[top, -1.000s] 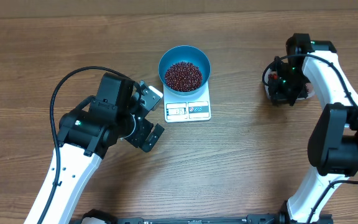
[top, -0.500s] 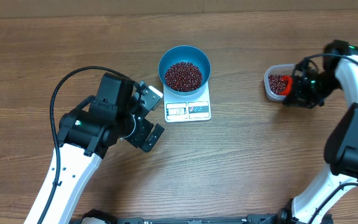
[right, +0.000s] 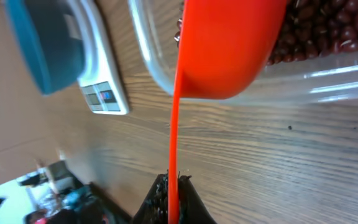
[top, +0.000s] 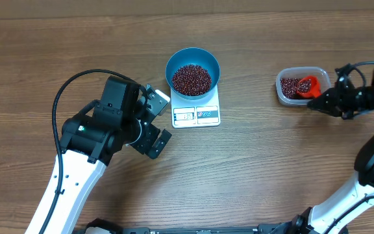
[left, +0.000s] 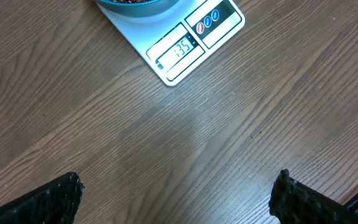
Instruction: Scoop item into bowl and weigh 150g on scale
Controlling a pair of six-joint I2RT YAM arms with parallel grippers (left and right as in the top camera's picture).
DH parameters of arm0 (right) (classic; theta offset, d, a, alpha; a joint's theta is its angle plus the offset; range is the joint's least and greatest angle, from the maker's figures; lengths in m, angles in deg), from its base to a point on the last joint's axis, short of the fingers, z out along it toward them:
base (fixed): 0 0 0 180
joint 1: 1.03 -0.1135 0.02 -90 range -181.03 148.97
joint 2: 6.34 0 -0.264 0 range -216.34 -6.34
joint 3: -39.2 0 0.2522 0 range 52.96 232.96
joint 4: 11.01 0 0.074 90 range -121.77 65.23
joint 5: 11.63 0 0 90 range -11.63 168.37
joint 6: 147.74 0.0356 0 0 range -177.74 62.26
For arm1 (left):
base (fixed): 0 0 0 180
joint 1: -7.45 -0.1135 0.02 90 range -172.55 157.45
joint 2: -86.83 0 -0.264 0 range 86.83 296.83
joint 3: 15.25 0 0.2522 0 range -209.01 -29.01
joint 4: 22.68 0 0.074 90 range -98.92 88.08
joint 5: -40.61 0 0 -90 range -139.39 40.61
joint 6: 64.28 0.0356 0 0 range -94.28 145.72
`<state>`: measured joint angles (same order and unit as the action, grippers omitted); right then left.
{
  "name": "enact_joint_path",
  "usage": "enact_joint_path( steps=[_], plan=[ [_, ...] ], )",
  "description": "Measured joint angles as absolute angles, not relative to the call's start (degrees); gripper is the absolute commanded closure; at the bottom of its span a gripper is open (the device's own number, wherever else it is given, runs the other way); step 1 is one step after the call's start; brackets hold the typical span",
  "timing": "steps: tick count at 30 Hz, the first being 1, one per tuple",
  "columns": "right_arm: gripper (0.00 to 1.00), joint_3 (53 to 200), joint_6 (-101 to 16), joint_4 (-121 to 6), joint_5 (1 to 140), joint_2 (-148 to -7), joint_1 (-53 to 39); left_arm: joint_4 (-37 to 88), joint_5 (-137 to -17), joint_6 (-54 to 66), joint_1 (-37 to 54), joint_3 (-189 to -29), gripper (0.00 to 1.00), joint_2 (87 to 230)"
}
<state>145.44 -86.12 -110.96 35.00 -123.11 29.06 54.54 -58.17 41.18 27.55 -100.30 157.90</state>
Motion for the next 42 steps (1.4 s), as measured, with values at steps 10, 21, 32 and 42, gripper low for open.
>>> enact_joint_path(
  steps=[10,21,32,42],
  plan=[
    [0.96,145.44,-94.84,-117.63,26.25,-123.11,30.07,54.54,-58.17,41.18,27.55,-100.3,0.0,157.9],
    [0.96,145.44,-96.09,-117.1,17.09,-123.07,18.87,54.54,-58.17,41.18,27.55,-100.3,0.0,157.9],
    [0.96,151.37,-87.67,-108.25,16.77,-123.02,2.9,54.54,-58.17,41.18,27.55,-100.3,0.0,157.9],
    [0.96,155.24,-74.27,-96.97,31.13,-122.87,-10.63,54.54,-58.19,41.18,27.55,-100.3,0.0,157.9]
  ],
)
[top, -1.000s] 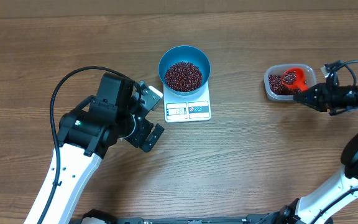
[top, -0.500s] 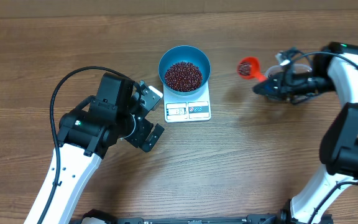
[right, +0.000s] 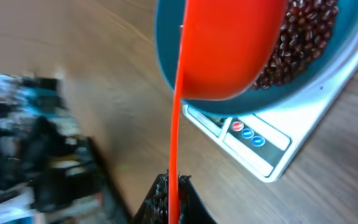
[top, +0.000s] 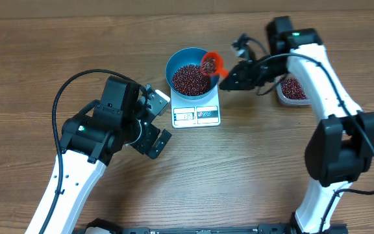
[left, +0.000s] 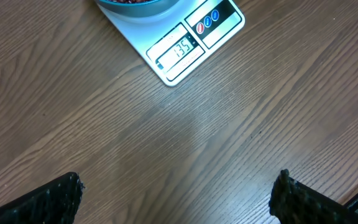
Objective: Scoop item into bowl and weigh 150g on scale
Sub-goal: 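Carry the filled red cup over the blue bowl, then tilt the red cup slowly with the right gripper, trickling beans into bowl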
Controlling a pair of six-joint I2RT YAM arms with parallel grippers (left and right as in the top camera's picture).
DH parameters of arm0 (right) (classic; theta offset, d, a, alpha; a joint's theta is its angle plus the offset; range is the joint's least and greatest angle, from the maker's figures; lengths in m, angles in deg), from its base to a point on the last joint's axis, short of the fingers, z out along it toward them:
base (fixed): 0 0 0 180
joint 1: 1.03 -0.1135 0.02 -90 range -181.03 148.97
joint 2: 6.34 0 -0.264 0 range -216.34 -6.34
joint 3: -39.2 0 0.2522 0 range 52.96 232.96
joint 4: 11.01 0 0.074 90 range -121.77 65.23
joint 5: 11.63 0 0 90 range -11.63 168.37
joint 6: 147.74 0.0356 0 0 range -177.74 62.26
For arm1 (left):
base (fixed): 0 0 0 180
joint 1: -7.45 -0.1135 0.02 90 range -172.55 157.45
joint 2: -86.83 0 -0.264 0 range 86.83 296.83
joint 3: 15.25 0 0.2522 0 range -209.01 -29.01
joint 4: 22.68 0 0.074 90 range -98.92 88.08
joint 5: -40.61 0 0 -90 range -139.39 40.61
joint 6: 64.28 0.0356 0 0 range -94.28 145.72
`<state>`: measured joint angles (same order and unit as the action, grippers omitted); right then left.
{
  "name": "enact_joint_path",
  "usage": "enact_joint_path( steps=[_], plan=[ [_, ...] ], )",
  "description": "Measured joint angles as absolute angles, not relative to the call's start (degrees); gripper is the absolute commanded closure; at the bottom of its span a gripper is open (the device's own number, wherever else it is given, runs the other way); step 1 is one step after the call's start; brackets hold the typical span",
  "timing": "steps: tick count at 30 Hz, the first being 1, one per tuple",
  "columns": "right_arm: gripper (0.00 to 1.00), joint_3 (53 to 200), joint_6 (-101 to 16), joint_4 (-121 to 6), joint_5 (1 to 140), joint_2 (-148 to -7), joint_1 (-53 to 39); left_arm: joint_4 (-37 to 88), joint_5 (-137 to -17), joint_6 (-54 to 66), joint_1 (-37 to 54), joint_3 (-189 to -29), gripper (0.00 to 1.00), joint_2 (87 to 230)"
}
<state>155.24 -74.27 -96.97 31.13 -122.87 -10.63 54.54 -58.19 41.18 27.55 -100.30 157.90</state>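
A blue bowl [top: 180, 60] of dark red beans stands on a white scale [top: 197, 114]; in the left wrist view the scale [left: 194, 37] reads 135. My right gripper [top: 228, 80] is shut on the handle of an orange scoop [top: 211, 64] holding beans, tilted over the bowl's right rim. From the right wrist the scoop [right: 229, 43] hangs over the bowl [right: 334, 56], with the gripper [right: 173, 186] clamped on the thin handle. My left gripper [top: 153, 127] rests open left of the scale, its fingertips [left: 55, 199] wide apart over bare wood.
A clear plastic tub [top: 293, 90] of red beans sits at the right, partly hidden by my right arm. The wooden table [top: 252, 169] stretches around the scale. My left arm occupies the lower left.
My right gripper has moved left with the scoop, from the bean tub to above the blue bowl's right rim. The left arm has not moved and the scale still reads 135.
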Motion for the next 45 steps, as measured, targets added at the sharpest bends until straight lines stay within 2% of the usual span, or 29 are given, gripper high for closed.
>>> enact_joint_path(
  steps=[16,45],
  plan=[
    [0.96,155.28,-71.45,-90.79,56.83,-122.87,-24.38,54.54,-58.17,41.18,27.55,-100.3,0.0,157.9],
    [0.96,155.28,-72.24,-84.84,67.45,-122.85,-24.69,54.54,-58.19,41.18,27.55,-100.3,0.0,157.9]
  ],
)
